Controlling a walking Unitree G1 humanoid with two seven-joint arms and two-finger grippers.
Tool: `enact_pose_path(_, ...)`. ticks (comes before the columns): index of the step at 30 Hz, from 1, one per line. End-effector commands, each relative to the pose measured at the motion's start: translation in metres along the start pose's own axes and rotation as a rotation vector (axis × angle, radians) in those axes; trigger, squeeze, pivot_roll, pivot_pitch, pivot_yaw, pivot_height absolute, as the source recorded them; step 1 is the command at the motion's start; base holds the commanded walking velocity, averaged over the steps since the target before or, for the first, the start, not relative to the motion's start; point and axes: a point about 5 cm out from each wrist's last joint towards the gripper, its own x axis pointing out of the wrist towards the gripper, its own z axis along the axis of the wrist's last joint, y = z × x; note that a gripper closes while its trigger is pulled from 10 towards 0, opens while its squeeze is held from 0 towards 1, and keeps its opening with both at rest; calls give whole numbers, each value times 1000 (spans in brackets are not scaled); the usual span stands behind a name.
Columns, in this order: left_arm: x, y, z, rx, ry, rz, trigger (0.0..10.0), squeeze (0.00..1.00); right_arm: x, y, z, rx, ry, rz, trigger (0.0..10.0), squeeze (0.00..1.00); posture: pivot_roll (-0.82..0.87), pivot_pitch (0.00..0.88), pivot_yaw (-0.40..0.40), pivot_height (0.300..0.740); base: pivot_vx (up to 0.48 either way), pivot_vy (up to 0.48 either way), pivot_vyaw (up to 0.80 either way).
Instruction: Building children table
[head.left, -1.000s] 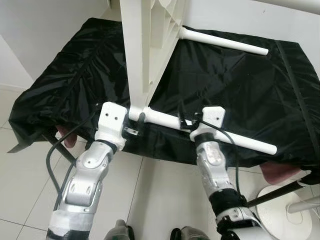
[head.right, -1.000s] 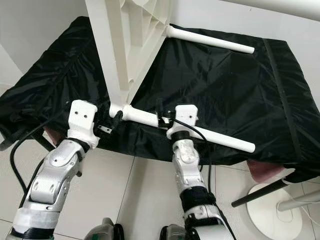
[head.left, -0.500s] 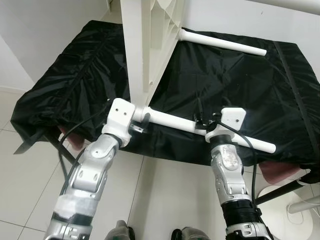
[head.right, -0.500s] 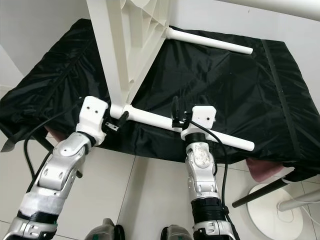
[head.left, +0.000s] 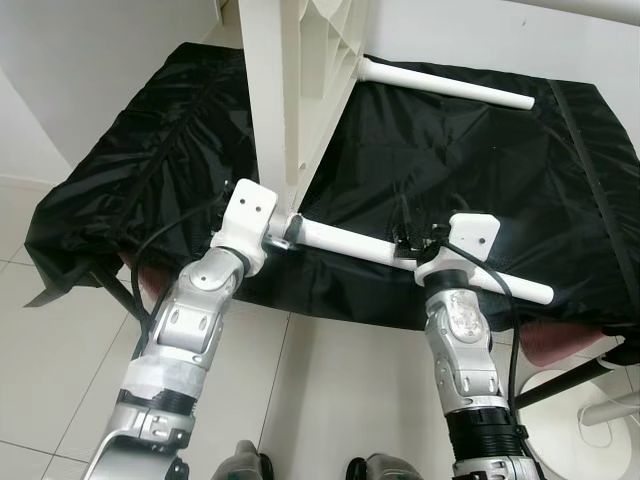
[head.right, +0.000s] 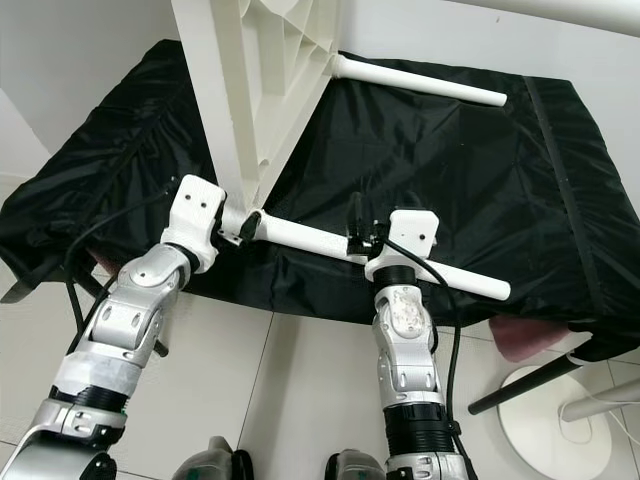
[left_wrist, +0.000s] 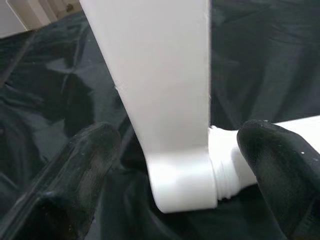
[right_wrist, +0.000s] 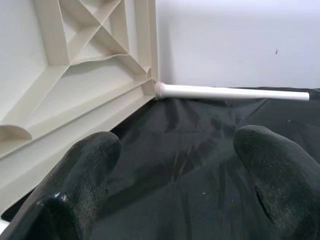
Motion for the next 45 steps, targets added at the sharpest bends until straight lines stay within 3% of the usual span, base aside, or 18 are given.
enact_pose_path(1,1,11,-2,9,8,156,10000,0,-3,0,-1,3,19,-3,10000,0,-70,70,65,740,0,0,0)
enact_pose_path(11,4,17,3,21,-11,147,10000,0,-4,-3,1,-5,21,-16,10000,0,-74,79,73,740,0,0,0)
enact_pose_path(14,-7,14,0,44,-24,77,10000,0,-8,-6,2,-10,22,-25,10000,0,-72,74,73,740,0,0,0)
enact_pose_path(20,-14,8,-3,54,-27,8,10000,0,-10,-6,2,-4,27,-14,10000,0,-70,74,71,740,0,0,0)
enact_pose_path(26,-27,-1,-7,37,-13,-87,10000,0,-24,-7,-5,-39,81,33,10000,0,-62,63,52,740,0,0,0)
enact_pose_path(32,-32,-2,-10,25,12,-90,10000,0,-35,-14,-10,-48,123,45,10000,0,-55,56,41,740,0,0,0)
enact_pose_path(40,-25,-6,-22,13,83,-41,10000,0,-33,-11,-3,-27,110,61,10000,0,-70,58,36,740,0,0,0)
enact_pose_path(45,-31,-11,-14,7,27,-67,10000,0,-35,-15,0,-54,100,40,10000,0,-79,58,42,740,0,0,0)
